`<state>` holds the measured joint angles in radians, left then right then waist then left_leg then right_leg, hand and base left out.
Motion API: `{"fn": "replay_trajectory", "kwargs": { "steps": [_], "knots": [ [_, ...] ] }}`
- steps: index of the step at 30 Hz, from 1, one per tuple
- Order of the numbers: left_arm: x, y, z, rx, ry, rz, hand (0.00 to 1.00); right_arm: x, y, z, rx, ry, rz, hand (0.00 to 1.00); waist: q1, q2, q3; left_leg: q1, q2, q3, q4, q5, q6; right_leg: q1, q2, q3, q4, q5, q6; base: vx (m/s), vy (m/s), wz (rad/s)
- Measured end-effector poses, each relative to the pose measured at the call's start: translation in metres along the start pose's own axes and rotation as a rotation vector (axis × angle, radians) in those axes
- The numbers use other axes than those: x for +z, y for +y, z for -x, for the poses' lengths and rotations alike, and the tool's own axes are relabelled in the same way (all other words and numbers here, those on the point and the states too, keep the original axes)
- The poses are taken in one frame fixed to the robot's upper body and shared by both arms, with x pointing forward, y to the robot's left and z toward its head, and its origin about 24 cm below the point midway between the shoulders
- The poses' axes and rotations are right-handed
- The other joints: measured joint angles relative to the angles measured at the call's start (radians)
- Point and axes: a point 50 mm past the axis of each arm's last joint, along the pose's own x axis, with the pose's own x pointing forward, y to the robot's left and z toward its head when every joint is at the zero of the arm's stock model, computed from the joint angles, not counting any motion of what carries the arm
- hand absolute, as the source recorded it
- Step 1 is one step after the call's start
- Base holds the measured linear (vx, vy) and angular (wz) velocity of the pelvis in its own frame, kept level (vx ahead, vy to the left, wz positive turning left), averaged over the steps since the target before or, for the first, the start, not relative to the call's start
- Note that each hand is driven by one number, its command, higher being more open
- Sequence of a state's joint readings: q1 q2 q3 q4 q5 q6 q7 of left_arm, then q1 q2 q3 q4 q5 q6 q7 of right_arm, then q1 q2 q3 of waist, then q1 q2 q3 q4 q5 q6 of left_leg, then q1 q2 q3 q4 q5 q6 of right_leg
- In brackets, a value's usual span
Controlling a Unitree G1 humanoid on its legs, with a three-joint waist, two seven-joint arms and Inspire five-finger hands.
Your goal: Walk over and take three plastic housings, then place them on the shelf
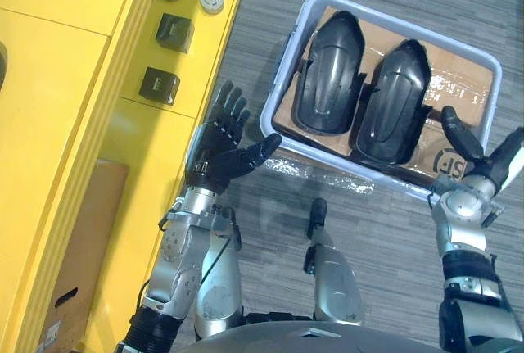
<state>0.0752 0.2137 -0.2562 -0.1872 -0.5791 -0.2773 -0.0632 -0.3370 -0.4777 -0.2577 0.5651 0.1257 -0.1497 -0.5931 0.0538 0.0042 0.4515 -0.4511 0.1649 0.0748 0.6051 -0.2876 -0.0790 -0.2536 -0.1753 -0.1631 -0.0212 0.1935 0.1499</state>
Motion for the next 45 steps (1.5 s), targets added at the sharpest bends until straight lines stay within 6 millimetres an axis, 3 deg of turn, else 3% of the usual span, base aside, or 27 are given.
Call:
{"fn": "replay_trajectory", "kwargs": {
  "steps": [6,12,15,20,21,29,37,45],
  "knots": [
    [-0.010,0.005,-0.005,0.008,0.038,-0.009,1.00,0.021,0.007,-0.027,0.037,-0.033,0.060,1.00,0.003,0.015,0.014,-0.033,-0.004,-0.024,0.005,0.001,0.002,-0.015,0.000,-0.019,0.001,0.002,0.001,-0.05,-0.019,0.08],
    [-0.010,0.005,-0.007,0.006,0.034,-0.009,1.00,0.039,0.011,-0.049,0.102,-0.033,0.147,1.00,0.026,0.050,0.033,-0.054,-0.017,-0.043,0.001,0.015,0.011,-0.025,-0.006,-0.039,0.001,0.003,0.001,-0.03,-0.020,0.09],
    [-0.012,0.006,-0.007,0.012,0.042,-0.010,1.00,0.039,0.019,-0.052,0.155,0.020,0.164,1.00,0.031,0.054,0.034,-0.060,-0.019,-0.054,0.000,0.017,0.011,-0.025,-0.006,-0.051,0.001,0.004,0.001,-0.04,-0.021,0.10],
    [-0.019,0.006,-0.011,0.017,0.063,-0.004,1.00,0.030,0.015,-0.055,0.164,0.079,0.189,1.00,0.051,0.058,0.037,-0.065,-0.032,-0.063,-0.006,0.026,0.015,-0.025,-0.016,-0.060,0.003,0.005,0.000,-0.05,-0.010,0.09],
    [-0.020,0.006,-0.010,0.021,0.064,-0.001,1.00,0.031,0.011,-0.059,0.176,0.086,0.195,0.00,0.053,0.059,0.037,-0.069,-0.035,-0.066,-0.012,0.030,0.017,-0.027,-0.018,-0.065,0.003,0.009,-0.003,-0.06,-0.004,0.10],
    [-0.021,0.009,-0.010,0.036,0.068,-0.005,1.00,0.046,-0.016,-0.079,0.233,0.100,0.365,0.00,0.048,0.059,0.037,-0.095,-0.035,-0.081,-0.020,0.053,0.007,-0.046,-0.014,-0.081,0.005,0.012,-0.007,-0.09,-0.019,0.05],
    [-0.020,0.008,-0.012,0.029,0.067,-0.008,1.00,0.039,-0.006,-0.074,0.270,0.138,0.480,0.00,0.049,0.056,0.037,-0.028,-0.013,-0.078,-0.089,0.091,-0.018,-0.016,0.007,-0.078,0.004,0.007,-0.027,-0.06,-0.063,-0.03],
    [-0.014,0.010,-0.008,0.041,0.062,-0.090,1.00,0.015,0.002,-0.058,0.297,0.213,0.358,0.00,0.050,0.036,0.032,0.062,0.004,-0.073,-0.163,0.120,-0.037,0.037,0.025,-0.081,0.004,-0.009,-0.050,-0.02,-0.048,-0.01]
  ]
}}
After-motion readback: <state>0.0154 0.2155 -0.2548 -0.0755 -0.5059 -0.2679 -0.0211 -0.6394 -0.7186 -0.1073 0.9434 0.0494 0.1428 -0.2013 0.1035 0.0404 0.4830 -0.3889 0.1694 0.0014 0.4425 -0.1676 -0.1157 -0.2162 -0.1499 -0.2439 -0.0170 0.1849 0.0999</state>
